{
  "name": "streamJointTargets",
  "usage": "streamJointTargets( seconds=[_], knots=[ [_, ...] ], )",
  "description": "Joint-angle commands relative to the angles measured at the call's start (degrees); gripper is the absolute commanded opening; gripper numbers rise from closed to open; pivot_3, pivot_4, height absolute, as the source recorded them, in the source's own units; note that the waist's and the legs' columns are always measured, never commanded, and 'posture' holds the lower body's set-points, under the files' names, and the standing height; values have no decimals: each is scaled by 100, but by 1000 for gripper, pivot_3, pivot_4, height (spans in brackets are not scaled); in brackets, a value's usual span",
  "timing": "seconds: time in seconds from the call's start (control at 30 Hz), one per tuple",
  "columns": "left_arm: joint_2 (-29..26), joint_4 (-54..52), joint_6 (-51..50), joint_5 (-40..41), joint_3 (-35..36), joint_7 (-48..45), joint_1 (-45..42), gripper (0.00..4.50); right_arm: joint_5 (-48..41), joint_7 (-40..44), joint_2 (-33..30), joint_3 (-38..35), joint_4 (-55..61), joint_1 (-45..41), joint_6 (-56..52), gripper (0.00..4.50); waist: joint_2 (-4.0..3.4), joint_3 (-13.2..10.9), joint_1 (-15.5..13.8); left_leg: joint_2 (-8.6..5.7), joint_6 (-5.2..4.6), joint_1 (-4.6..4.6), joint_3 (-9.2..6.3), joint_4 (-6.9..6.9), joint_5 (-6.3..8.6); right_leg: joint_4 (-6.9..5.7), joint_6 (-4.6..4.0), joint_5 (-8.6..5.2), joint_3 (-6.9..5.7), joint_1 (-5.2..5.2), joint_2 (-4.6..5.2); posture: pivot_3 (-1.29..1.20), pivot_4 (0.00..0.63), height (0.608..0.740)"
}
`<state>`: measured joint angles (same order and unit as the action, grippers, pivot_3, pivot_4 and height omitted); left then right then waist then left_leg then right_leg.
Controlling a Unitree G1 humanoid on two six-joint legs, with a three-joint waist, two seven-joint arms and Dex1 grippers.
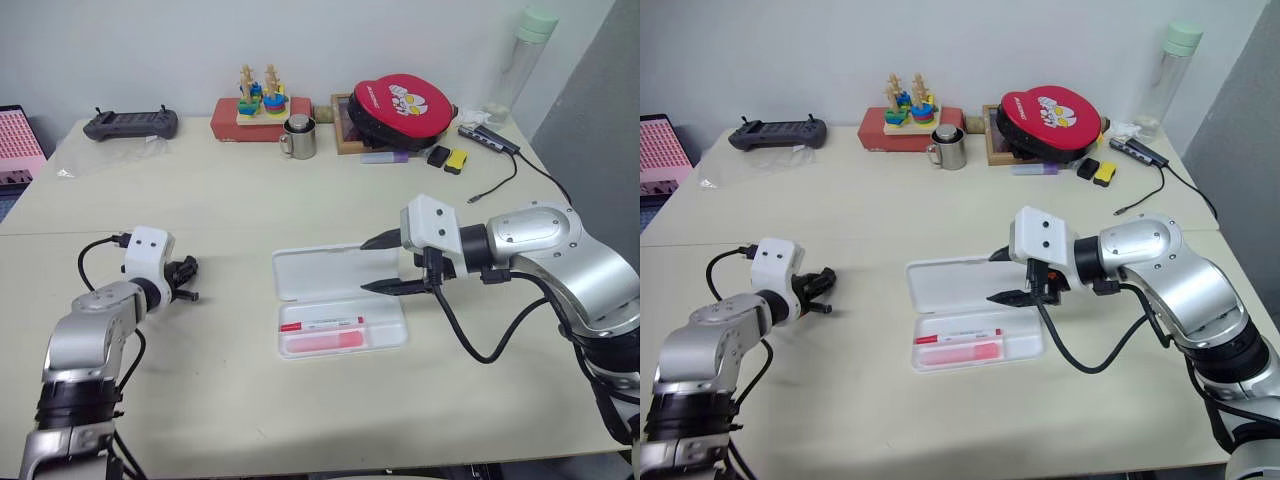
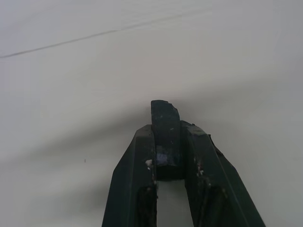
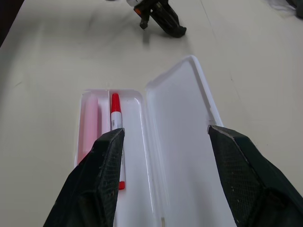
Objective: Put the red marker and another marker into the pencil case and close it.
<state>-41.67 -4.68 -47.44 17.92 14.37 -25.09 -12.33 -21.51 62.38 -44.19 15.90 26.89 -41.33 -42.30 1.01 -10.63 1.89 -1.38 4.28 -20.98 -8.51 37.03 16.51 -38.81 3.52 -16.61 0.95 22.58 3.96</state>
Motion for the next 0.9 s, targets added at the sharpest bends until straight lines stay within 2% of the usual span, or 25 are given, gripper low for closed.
streamJointTargets(
  seconds=[0.03, 0.2, 0.3, 0.43, 0.57, 0.77, 0.9],
  knots=[
    [-350, -1163, -351, 399, 423, -427, 353, 438, -26, 94, -110, -106, 152, 20, 157, 2935, 0, 0, -5, 0, 0, -2, 0, -1, 0, 0, 0, 0, -1, 2, 0, 0, 150, 740],
    [-937, -2279, -463, 816, 642, -1293, 1261, 438, 116, 249, -269, -20, 26, 134, 394, 2935, 3, -2, -6, 1, -14, 0, 7, -2, 8, 2, 0, 0, 2, -2, 0, 0, 150, 740],
    [-1157, -2853, -422, 1368, 849, -1919, 1525, 438, 183, 247, -255, 22, -49, 195, 517, 2935, 3, -3, -9, 2, -16, 2, 13, -4, 9, 4, 0, 0, 5, -2, 1, 0, 150, 740],
    [-1362, -3281, -478, 1827, 716, -2241, 1288, 438, 396, 406, -399, 134, -163, 293, 726, 2935, 2, -3, -23, 2, -16, 4, 9, -3, 9, 2, -1, -1, 0, -9, 0, 0, 150, 740],
    [-1399, -3425, -412, 1930, 449, -2248, 1110, 438, 592, 545, -545, 208, -251, 386, 947, 2935, 2, -3, -16, 0, -17, 13, 11, -3, 10, 11, -1, -1, 2, -24, 0, 0, 150, 740],
    [-914, -3306, -171, 1717, -1182, -2242, -127, 438, 930, 787, -820, 291, -460, 464, 1323, 2935, 0, -6, -32, -2, -17, 10, 7, 0, 9, 14, -1, 0, -3, -28, -2, 0, 150, 740],
    [-635, -2771, 324, 1132, -2077, -2296, -641, 438, 1064, 826, -823, 269, -590, 441, 1417, 2935, 0, -6, 5, -1, -15, 11, 14, -1, 8, 18, -1, 0, 1, -26, -3, 0, 150, 740]
  ],
)
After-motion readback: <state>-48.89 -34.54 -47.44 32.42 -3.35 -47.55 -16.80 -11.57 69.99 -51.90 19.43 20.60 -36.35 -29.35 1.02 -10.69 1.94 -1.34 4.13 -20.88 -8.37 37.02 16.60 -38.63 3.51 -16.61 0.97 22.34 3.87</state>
